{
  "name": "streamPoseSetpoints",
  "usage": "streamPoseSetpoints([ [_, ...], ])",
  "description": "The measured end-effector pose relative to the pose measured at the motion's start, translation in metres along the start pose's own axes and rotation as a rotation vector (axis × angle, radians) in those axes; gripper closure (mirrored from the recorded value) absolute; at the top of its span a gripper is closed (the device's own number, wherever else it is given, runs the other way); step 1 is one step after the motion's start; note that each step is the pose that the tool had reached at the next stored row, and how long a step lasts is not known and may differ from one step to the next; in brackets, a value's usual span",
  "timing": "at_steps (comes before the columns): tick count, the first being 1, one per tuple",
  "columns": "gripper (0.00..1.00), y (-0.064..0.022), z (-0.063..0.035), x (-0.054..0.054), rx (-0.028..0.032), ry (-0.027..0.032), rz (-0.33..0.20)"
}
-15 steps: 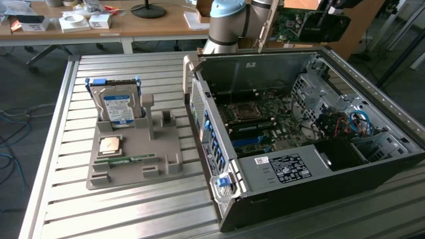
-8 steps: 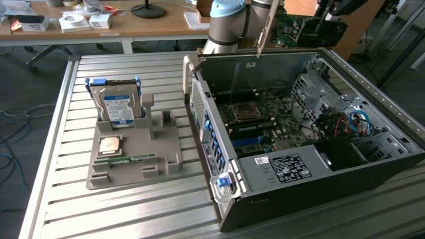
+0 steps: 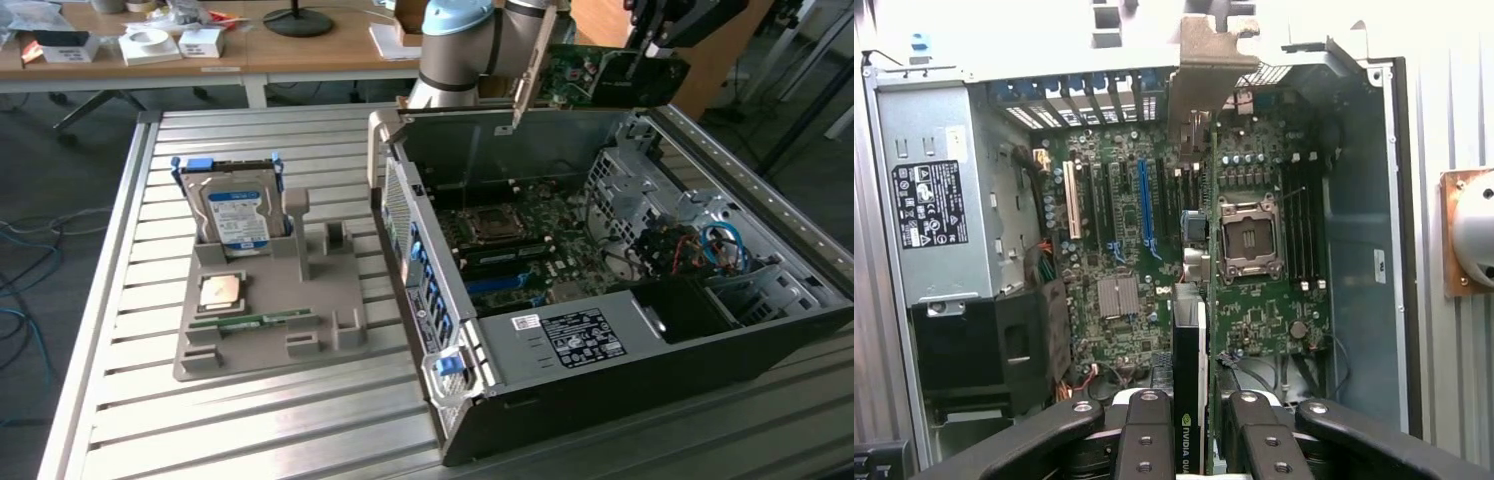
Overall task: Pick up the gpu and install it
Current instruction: 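Insert the gpu into the slot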
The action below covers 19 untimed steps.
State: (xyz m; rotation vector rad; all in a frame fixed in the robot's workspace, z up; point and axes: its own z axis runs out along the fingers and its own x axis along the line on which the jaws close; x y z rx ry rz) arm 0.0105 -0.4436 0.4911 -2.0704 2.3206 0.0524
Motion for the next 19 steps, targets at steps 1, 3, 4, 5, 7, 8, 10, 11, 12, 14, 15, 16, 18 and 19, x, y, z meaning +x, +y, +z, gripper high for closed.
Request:
streamPoseSetpoints([
  [1,0.74,0.0,0.0014,0.0,0.0,0.0,0.0],
  [3,0.74,0.0,0.0042,0.0,0.0,0.0001,0.0],
  [4,0.74,0.0,0.0053,0.0,-0.0001,0.0001,0.0],
  [5,0.74,0.0,0.0065,0.0,0.0,0.0001,0.0],
  [7,0.74,0.0,0.0093,0.0,0.0,0.0001,0.0],
  [8,0.74,0.0,0.0107,0.001,0.0,0.0,0.0],
  [10,0.74,0.0,0.0136,0.001,0.0,0.0001,0.0],
  [11,0.74,0.0,0.015,0.001,0.0,0.0001,0.0],
  [12,0.74,-0.0001,0.0164,0.001,0.0,0.0002,0.0],
  [14,0.74,-0.0001,0.0195,0.001,0.0,0.0003,0.0],
  [15,0.74,-0.0001,0.021,0.001,0.0,0.0002,0.0],
  [16,0.74,-0.0001,0.0225,0.001,0.0,0.0002,0.0],
  [18,0.74,-0.0001,0.0257,0.001,0.0,0.0001,0.0],
  [19,0.74,-0.0001,0.0273,0.001,-0.0001,0.0003,0.0],
])
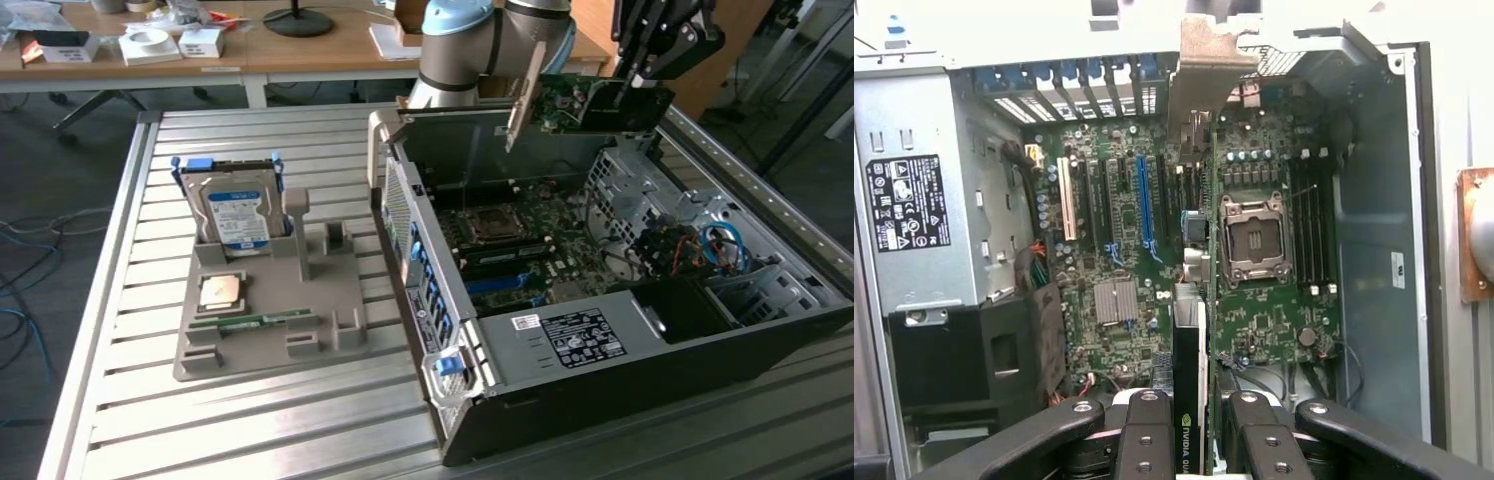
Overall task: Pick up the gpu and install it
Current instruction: 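Insert the gpu into the slot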
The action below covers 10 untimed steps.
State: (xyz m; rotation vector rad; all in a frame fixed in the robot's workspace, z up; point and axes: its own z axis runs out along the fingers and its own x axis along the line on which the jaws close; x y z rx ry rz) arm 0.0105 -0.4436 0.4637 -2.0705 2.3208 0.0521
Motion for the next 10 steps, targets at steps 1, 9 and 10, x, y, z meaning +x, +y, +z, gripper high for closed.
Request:
streamPoseSetpoints([
  [1,0.74,0.0,0.0016,0.0,0.0,-0.0002,0.0],
  [9,0.74,-0.0001,0.0151,0.001,0.0,-0.0002,0.0],
  [10,0.74,-0.0001,0.0168,0.001,0.0,-0.0001,0.0],
])
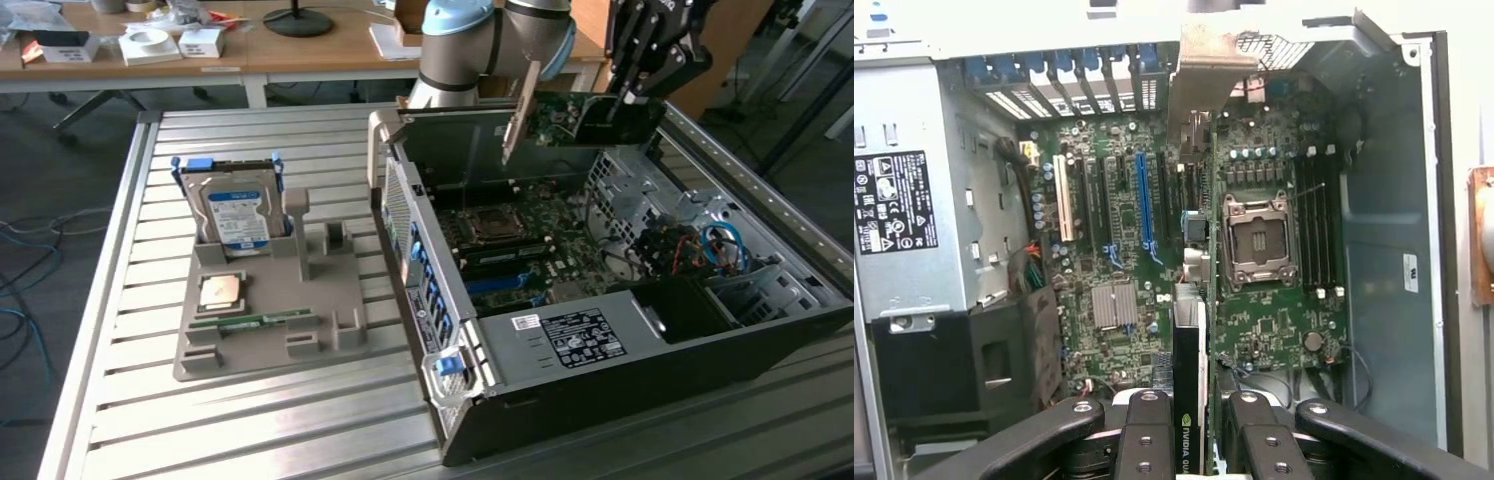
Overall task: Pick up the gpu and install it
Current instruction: 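Insert the gpu into the slot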
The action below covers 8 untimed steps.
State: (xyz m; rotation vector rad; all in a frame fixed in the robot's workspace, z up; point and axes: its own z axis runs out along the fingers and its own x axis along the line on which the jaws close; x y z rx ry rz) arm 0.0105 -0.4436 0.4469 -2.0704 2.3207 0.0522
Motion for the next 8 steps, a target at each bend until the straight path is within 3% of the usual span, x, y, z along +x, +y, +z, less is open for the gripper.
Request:
streamPoseSetpoints([
  [8,0.74,-0.0001,0.0146,0.001,0.0,0.0,0.0],
])
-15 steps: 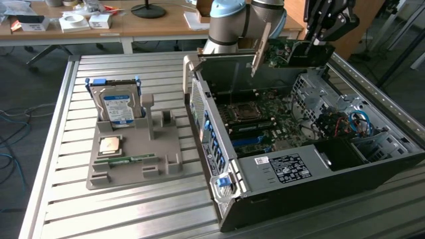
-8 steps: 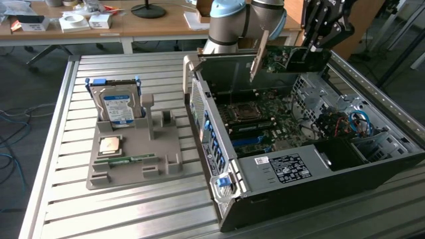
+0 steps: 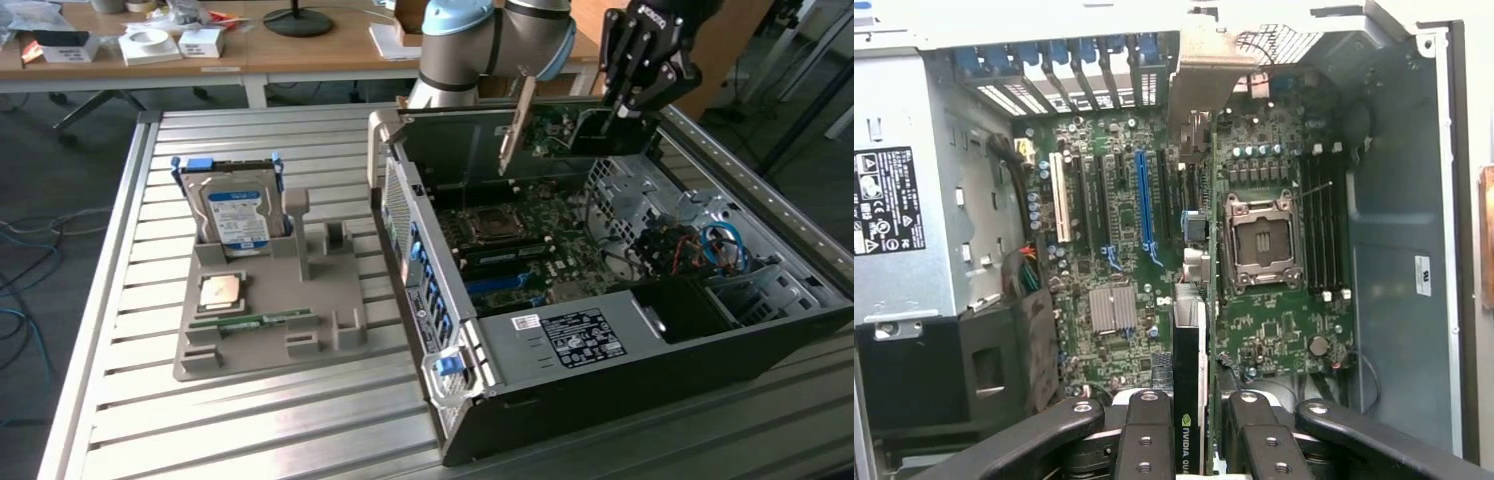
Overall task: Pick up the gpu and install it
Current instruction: 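Insert the gpu into the slot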
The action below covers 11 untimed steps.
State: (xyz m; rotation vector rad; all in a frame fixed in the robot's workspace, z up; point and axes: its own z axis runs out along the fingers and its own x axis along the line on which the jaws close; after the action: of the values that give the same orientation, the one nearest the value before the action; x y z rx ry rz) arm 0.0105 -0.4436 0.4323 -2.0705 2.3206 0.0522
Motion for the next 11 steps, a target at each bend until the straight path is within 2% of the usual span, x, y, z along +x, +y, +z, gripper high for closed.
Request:
streamPoseSetpoints([
  [11,0.74,0.0003,0.0201,0.001,0.0,-0.0001,0.0],
])
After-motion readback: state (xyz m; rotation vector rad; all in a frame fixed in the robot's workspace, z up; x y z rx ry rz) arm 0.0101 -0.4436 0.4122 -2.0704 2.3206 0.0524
